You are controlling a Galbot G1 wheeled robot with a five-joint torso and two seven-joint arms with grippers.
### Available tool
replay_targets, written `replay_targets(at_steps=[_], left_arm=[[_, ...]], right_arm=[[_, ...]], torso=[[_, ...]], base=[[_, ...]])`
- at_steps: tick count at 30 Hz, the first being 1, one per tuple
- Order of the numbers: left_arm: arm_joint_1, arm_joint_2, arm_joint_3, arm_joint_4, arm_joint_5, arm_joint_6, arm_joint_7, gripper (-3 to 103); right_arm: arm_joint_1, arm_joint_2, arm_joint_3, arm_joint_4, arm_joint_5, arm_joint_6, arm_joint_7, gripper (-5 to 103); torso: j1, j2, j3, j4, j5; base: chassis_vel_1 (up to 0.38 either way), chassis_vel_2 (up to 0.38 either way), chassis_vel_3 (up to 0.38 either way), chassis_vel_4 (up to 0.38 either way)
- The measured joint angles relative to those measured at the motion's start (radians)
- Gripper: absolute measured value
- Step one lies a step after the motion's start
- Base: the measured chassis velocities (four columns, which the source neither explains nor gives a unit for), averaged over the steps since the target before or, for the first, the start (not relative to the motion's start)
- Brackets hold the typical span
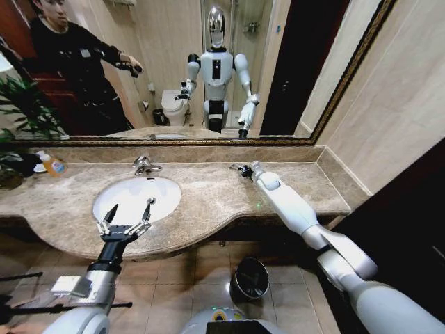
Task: Pick up the trash from the sink and place it in the trash bin.
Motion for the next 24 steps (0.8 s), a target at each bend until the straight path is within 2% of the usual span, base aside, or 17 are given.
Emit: replay_targets(at_steps=[2, 3, 5, 9, 11, 12, 13, 14, 16, 17, 18, 19, 20, 21, 22, 23, 24], left_arm=[[0.0, 0.0, 0.0, 0.0, 0.0, 0.0, 0.0, 100], [0.0, 0.0, 0.0, 0.0, 0.0, 0.0, 0.0, 100], [0.0, 0.0, 0.0, 0.0, 0.0, 0.0, 0.0, 100], [0.0, 0.0, 0.0, 0.0, 0.0, 0.0, 0.0, 100], [0.0, 0.0, 0.0, 0.0, 0.0, 0.0, 0.0, 100], [0.0, 0.0, 0.0, 0.0, 0.0, 0.0, 0.0, 100], [0.0, 0.0, 0.0, 0.0, 0.0, 0.0, 0.0, 100], [0.0, 0.0, 0.0, 0.0, 0.0, 0.0, 0.0, 100], [0.0, 0.0, 0.0, 0.0, 0.0, 0.0, 0.0, 100], [0.0, 0.0, 0.0, 0.0, 0.0, 0.0, 0.0, 100], [0.0, 0.0, 0.0, 0.0, 0.0, 0.0, 0.001, 100], [0.0, 0.0, 0.0, 0.0, 0.0, 0.0, 0.001, 100], [0.0, 0.0, 0.0, 0.0, 0.0, 0.0, 0.0, 100], [0.0, 0.0, 0.0, 0.0, 0.0, 0.0, 0.0, 100], [0.0, 0.0, 0.0, 0.0, 0.0, 0.0, 0.0, 100], [0.0, 0.0, 0.0, 0.0, 0.0, 0.0, 0.0, 100], [0.0, 0.0, 0.0, 0.0, 0.0, 0.0, 0.0, 100]], right_arm=[[-0.003, -0.003, 0.003, 0.004, 0.0, 0.005, 0.0, 12], [-0.003, -0.003, 0.003, 0.004, 0.0, 0.005, 0.0, 12], [-0.012, -0.015, 0.017, 0.042, 0.018, 0.008, 0.005, 5], [-0.043, -0.048, 0.037, 0.143, 0.064, -0.003, 0.006, 1], [-0.099, -0.092, 0.088, 0.256, 0.115, -0.012, -0.03, 1], [-0.099, -0.092, 0.088, 0.256, 0.115, -0.012, -0.03, 1], [-0.151, -0.123, 0.139, 0.319, 0.135, -0.016, -0.086, 1], [-0.151, -0.123, 0.139, 0.319, 0.135, -0.016, -0.086, 1], [-0.264, -0.199, 0.24, 0.439, 0.207, 0.003, -0.238, 1], [-0.264, -0.199, 0.24, 0.439, 0.207, 0.003, -0.238, 1], [-0.314, -0.239, 0.284, 0.485, 0.266, 0.022, -0.317, 1], [-0.314, -0.239, 0.284, 0.485, 0.266, 0.022, -0.317, 1], [-0.37, -0.281, 0.335, 0.531, 0.359, 0.028, -0.406, 1], [-0.429, -0.314, 0.403, 0.562, 0.43, 0.027, -0.462, 1], [-0.429, -0.314, 0.403, 0.562, 0.43, 0.027, -0.462, 1], [-0.479, -0.336, 0.466, 0.573, 0.46, 0.029, -0.505, 1], [-0.576, -0.368, 0.564, 0.578, 0.484, 0.038, -0.587, 1]], torso=[[0.0, 0.0, 0.0, 0.0, 0.0], [0.0, 0.0, 0.0, 0.0, 0.0], [0.0, 0.0, 0.0, 0.0, 0.0], [0.0, 0.0, 0.0, 0.0001, 0.0003], [0.0, 0.0, 0.0, 0.0003, -0.0001], [0.0, 0.0, 0.0, 0.0003, -0.0001], [0.0, 0.0, 0.0, 0.0004, 0.0002], [0.0, 0.0, 0.0, 0.0004, 0.0002], [0.0, 0.0, 0.0, -0.0001, 0.0004], [0.0, 0.0, 0.0, -0.0001, 0.0004], [0.0, 0.0, 0.0, -0.0006, 0.0005], [0.0, 0.0, 0.0, -0.0006, 0.0005], [0.0, 0.0, 0.0, -0.0003, 0.0004], [0.0, 0.0, 0.0, 0.0002, 0.0003], [0.0, 0.0, 0.0, 0.0002, 0.0003], [0.0, 0.0, 0.0, 0.0003, 0.0001], [0.0, 0.0, 0.0, 0.0003, 0.0001]], base=[[0.0, 0.0, 0.0, 0.0], [0.0, 0.0, 0.0, 0.0], [0.0, 0.0, 0.0, 0.0], [0.0, 0.0, 0.0, 0.0], [0.0, 0.0, 0.0, 0.0], [0.0, 0.0, 0.0, 0.0], [0.0, 0.0, 0.0, 0.0], [0.0, 0.0, 0.0, 0.0], [0.0, 0.0, 0.0, 0.0], [0.0, 0.0, 0.0, 0.0], [0.0, 0.0, 0.0, 0.0], [0.0, 0.0, 0.0, 0.0], [0.0, 0.0, 0.0, 0.0], [0.0, 0.0, 0.0, 0.0], [0.0, 0.0, 0.0, 0.0], [0.0, 0.0, 0.0, 0.0], [0.0, 0.0, 0.0, 0.0]])
